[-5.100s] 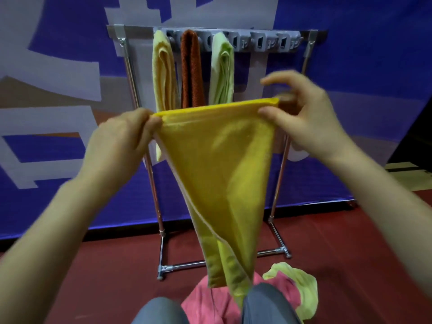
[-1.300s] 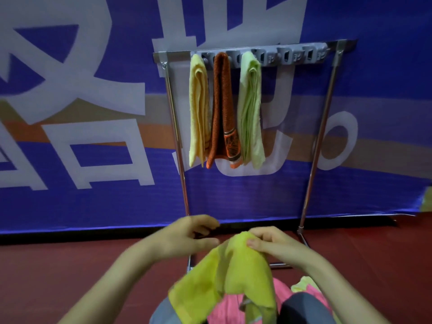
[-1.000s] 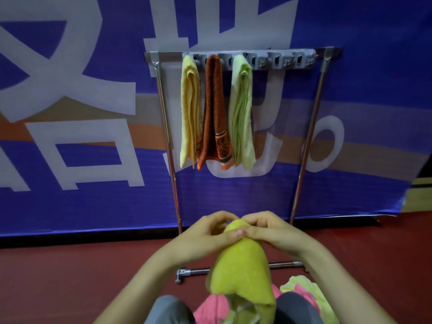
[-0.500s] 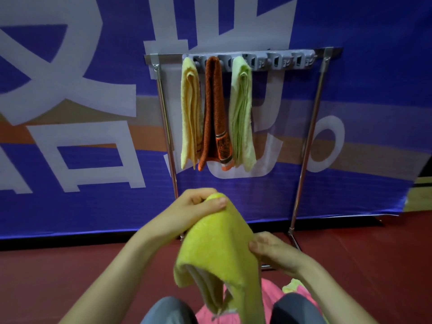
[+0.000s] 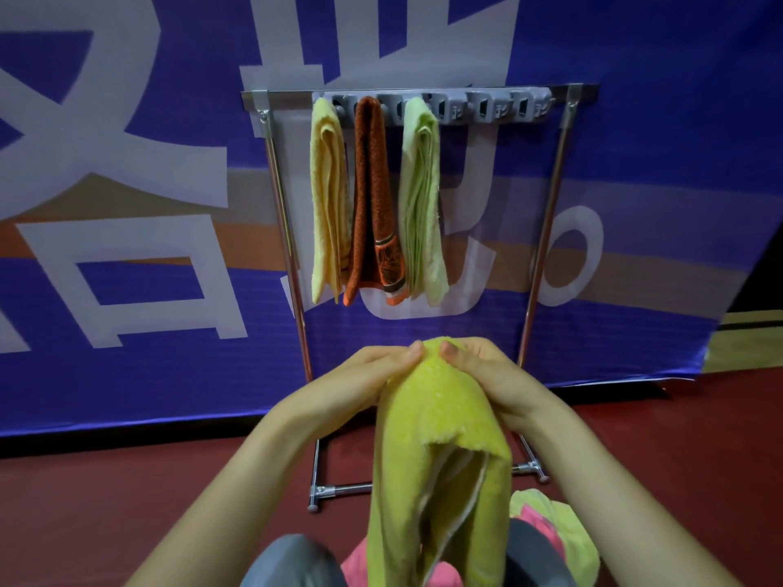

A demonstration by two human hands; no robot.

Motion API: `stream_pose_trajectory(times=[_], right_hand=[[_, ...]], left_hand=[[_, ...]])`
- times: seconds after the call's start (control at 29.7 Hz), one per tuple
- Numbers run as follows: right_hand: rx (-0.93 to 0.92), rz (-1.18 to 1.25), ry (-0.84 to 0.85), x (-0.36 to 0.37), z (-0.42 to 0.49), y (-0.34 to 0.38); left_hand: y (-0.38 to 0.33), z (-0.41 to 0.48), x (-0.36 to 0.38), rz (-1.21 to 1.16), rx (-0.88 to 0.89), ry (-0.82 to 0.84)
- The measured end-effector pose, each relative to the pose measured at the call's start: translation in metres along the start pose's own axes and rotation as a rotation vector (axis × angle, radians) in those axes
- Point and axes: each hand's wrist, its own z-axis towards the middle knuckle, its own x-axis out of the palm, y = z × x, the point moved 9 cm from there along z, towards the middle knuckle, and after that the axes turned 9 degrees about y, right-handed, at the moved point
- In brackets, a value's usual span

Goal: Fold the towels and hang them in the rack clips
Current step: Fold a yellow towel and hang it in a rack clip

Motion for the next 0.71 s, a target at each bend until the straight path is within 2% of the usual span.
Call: stream_pose_trajectory(times=[0.1,0.34,0.51,0.71], right_hand=[[0.013,-0.001,-0.034,-0.011,-0.006,0.000],[0.036,0.049,-0.164,-0.035,-0.026,0.005],[-0.076,0.040,-0.229,-0.072,-0.027,0.042],[-0.107,0.068,-0.341,-0.123,-0.017,0.081]], left_hand=[[-0.005,0.009,0.006,0.005,0.023,0.037],[-0.034,0.037,0.011,-0.128,0.141,0.004],[-0.064,0.081,0.011,-0.166,0.203,-0.001],[-0.084,0.134,-0.004,-0.215,0.150,-0.010]])
